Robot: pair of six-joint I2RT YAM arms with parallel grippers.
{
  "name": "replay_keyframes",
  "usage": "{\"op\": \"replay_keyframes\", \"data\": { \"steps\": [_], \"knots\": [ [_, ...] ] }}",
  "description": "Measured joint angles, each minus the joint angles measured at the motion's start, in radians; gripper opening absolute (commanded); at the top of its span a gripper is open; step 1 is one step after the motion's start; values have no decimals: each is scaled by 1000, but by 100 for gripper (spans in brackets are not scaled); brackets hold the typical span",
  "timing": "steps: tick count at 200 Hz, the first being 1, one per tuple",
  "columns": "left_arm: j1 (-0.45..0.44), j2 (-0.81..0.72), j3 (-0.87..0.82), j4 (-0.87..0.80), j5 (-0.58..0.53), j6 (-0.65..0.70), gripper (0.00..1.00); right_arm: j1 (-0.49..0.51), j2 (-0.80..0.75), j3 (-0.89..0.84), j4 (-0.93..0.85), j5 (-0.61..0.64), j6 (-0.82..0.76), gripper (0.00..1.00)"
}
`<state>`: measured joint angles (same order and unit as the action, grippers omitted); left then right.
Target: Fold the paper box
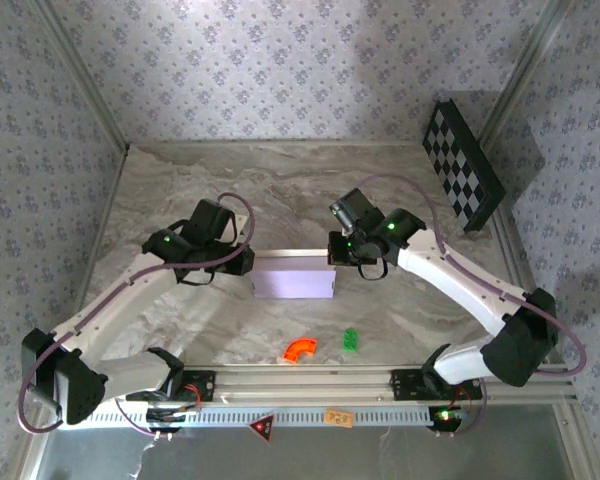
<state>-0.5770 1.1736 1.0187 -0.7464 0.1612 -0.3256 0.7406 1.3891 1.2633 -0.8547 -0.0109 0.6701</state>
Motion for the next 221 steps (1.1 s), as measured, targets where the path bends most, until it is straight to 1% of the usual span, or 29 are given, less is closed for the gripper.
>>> {"op": "replay_keyframes", "data": {
  "steps": [36,83,125,176,221],
  "knots": [
    [-6,0,0,-11,-20,7,17,0,3,0,6,0,0,0],
    [-6,0,-5,3,10,-2,17,0,6,0,16,0,0,0],
    [-6,-1,-13,17,11,-16,16,9,6,0,16,10,16,0],
    [-6,-5,-16,16,6,-16,16,28,6,0,16,36,34,0],
    [-6,-11,-21,16,3,-16,15,64,8,0,9,98,40,0]
  ]
}}
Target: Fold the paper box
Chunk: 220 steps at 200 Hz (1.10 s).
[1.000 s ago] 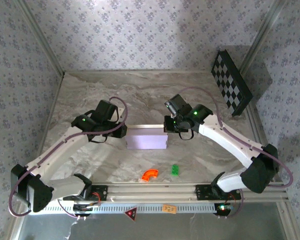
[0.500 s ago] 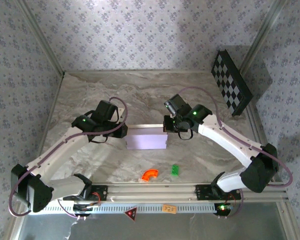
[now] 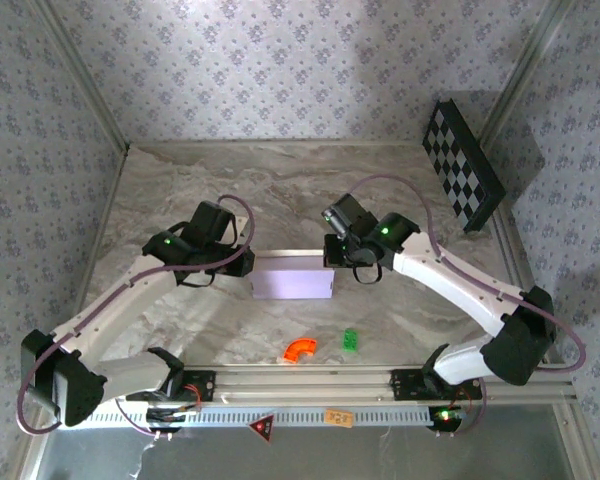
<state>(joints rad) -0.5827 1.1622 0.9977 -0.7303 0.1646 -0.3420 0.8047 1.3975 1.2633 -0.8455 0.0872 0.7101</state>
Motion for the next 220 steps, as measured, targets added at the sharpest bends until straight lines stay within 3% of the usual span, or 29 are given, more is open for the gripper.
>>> {"op": "replay_keyframes", "data": {
  "steps": [159,220],
  "knots": [
    [-20,-64,-64,-11,-60,1,17,63,-3,-43,58,71,2,0],
    [-27,-83,-66,-30,-84,-2,40,69,-5,-58,84,70,2,0]
  ]
}}
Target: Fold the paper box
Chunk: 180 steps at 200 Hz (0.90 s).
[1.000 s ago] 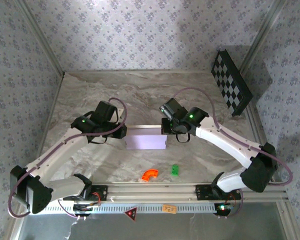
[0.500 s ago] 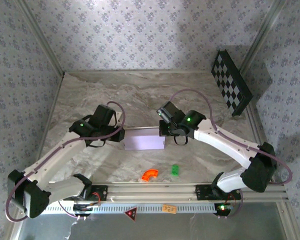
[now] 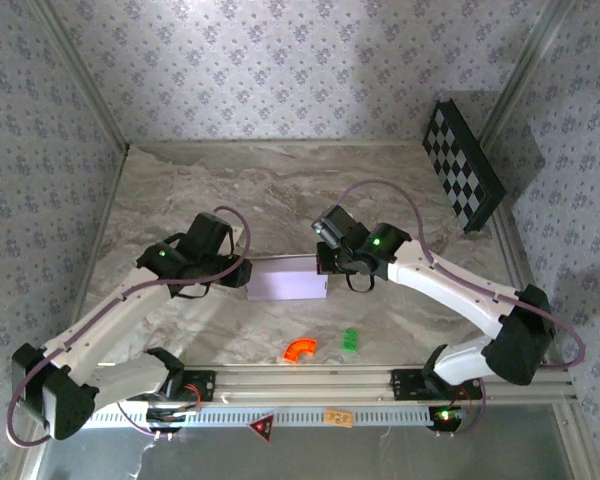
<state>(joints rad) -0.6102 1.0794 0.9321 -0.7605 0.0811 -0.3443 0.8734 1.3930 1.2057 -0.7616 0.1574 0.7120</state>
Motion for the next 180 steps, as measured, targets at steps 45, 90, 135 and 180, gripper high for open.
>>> {"op": "replay_keyframes", "data": {
  "steps": [45,90,135,180],
  "knots": [
    [0,-41,8,2,-1,-7,35,0,0,-10,18,0,3,0],
    [0,-43,23,5,-19,-4,23,0,0,-10,18,-8,3,0],
    [-1,-21,23,4,-35,0,8,0,0,-10,18,-8,3,0],
    [-4,-17,19,5,-49,10,4,0,0,-14,19,-11,3,0]
  ]
}}
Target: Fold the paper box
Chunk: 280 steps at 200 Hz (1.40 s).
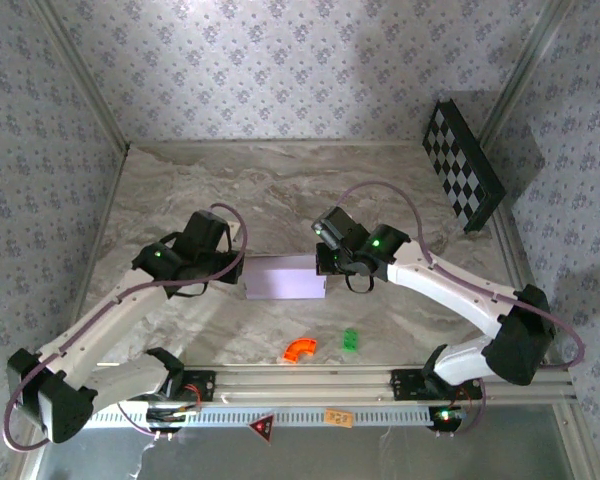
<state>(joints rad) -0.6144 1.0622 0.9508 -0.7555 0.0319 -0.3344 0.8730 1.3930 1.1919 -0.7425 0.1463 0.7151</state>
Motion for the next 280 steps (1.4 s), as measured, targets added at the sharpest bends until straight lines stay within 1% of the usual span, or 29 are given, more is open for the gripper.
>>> {"op": "replay_keyframes", "data": {
  "steps": [53,64,84,112,162,188,222,280],
  "knots": [
    [-9,-14,-58,34,-3,-2,4,2,0,-21,10,-4,0,0],
    [-9,-26,-69,42,-3,-8,6,3,-1,-24,11,-4,0,0],
    [-9,-39,-75,45,-1,-17,15,5,-2,-26,12,-4,0,0],
    [-10,-48,-56,10,1,-27,18,5,-4,-29,16,-4,0,0],
    [-10,-42,85,-10,-4,-14,19,7,-5,-29,15,-4,0,0],
    [-10,13,133,-14,-20,9,19,8,-5,-29,14,-4,0,0],
    [-10,85,138,-39,-46,27,19,10,-5,-29,13,-4,0,0],
    [-10,85,93,-31,-63,30,18,10,-6,-29,12,-4,0,0]
  ]
}}
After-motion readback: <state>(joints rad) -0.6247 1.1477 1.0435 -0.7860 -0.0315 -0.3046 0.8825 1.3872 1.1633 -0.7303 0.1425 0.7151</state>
